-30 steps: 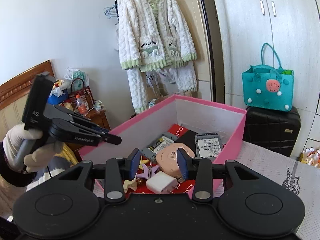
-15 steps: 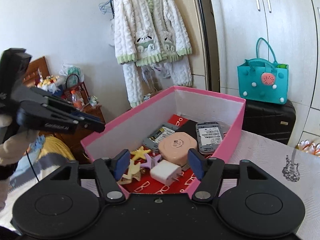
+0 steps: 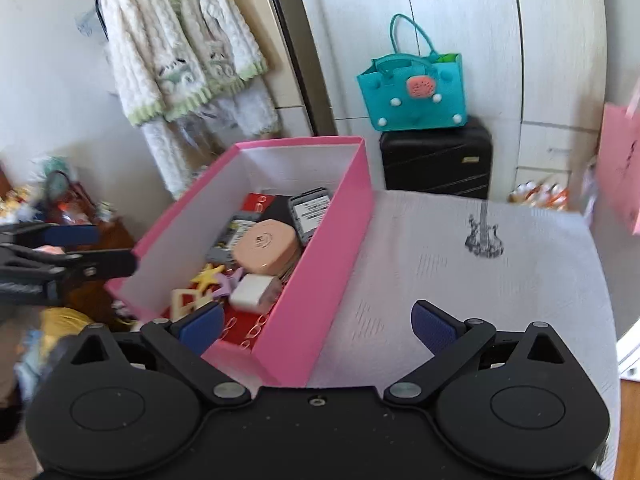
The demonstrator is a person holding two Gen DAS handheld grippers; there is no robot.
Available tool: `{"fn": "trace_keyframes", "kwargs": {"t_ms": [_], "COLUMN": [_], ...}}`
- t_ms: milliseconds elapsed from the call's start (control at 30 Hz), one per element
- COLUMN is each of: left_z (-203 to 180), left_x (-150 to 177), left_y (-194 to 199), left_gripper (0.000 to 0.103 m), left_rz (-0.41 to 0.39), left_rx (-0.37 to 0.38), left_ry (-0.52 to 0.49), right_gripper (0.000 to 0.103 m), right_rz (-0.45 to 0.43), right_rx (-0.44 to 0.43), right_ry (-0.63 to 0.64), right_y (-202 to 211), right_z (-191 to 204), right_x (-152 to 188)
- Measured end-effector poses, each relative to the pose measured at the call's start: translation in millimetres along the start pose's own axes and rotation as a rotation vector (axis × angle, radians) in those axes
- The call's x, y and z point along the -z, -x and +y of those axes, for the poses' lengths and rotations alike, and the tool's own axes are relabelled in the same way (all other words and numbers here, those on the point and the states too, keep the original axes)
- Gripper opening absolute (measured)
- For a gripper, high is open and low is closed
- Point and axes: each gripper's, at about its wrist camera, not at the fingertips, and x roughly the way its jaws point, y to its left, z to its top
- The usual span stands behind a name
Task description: Organize rigid objects
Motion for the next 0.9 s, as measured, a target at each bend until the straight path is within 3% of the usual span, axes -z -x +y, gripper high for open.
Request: {"fn": "trace_keyframes", "kwargs": {"t_ms": [133, 267, 333, 500, 567, 900], "left_z": [-11.7, -20.2, -24.9, -40.2, -42.8, -49.3], "left_x": [8.5, 17.3, 21.5, 35.2, 38.7, 52.9], "left_y": [-3.0, 4.7, 10.9, 19.7, 16.9, 16.8], "left_gripper": [0.103, 0.103, 0.103, 0.103, 0.103, 0.103], "left_rz": [-0.014, -0.019, -0.042, -0.123, -0.116, -0.028], "left_rx": [-0.022, 0.056, 0.066, -0.110, -0.150, -0.136], "left_ry": [0.043, 0.094, 0.119, 0.105, 0.116, 0.076], "right_gripper": [0.101, 0.101, 0.101, 0.101, 0.101, 0.101], "right_rz": [-0.057, -0.120, -0.133, -0.150, -0.151, -0.135], "right_rx": [0.055, 0.153, 0.154, 0.144, 0.142, 0.196], "right_ry": [-0.097, -0.166, -0.156, -0.130, -0.124, -0.062], "right_y": [24.3, 41.2, 48.3, 63.0, 64.6, 66.9], "right_z": [-11.7, -14.7, -12.6, -6.2, -4.7, 8.6], "right_x": [12.2, 22.9, 25.6, 31.3, 35.6, 45.8]}}
